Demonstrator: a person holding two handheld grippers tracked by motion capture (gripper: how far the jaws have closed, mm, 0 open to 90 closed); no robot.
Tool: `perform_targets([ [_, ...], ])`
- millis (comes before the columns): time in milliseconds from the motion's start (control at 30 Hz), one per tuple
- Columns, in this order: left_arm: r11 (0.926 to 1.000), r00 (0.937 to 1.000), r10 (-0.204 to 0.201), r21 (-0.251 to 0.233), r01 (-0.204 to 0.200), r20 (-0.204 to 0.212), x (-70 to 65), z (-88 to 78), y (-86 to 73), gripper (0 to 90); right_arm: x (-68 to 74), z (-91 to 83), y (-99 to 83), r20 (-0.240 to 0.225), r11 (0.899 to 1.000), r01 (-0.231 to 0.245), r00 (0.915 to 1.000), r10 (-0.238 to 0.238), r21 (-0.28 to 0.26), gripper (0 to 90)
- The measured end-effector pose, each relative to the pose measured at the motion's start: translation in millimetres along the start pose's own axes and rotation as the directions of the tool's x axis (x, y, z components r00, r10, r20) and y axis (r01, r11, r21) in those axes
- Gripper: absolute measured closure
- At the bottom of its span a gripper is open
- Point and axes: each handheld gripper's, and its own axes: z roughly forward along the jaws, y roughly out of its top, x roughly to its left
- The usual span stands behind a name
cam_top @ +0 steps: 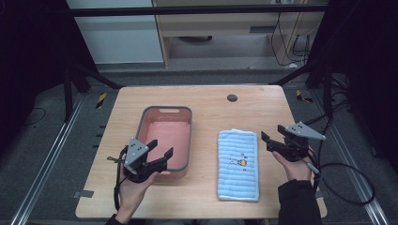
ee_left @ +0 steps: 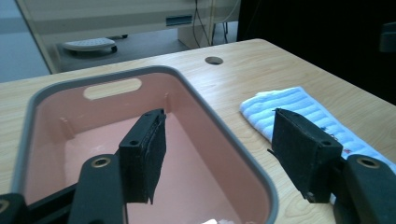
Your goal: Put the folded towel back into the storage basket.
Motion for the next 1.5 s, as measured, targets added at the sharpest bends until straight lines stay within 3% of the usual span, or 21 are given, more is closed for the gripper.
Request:
perform_targets([
  [167,1.0000,0.9996,0.005,0.001,-0.005,0.026,-13.2,9.3,0.4,35.6,0.3,5.0,3.0,-0.012,1.000,0.000,0.9999,0.000,0.015,38.1],
  [633,0.9997,0.9964,0.022,0.011,-0.023,0.082,-45.2,33.0,1.8,37.8,1.9,16.7,9.2,-0.019,1.000,0.012,0.9998,-0.012,0.022,39.0],
  [900,0.9977,0.9934,0.047,0.044,-0.052,0.105,-61.0,46.4,-5.0,39.6,0.1,23.6,7.0,-0.024,0.999,0.021,0.9995,-0.020,0.029,40.2],
  [1500,0.9915,0.9845,0.073,0.095,-0.089,0.159,-85.9,69.9,-21.4,45.1,-9.0,40.7,-6.0,-0.029,0.997,0.033,0.9991,-0.031,0.067,43.2],
])
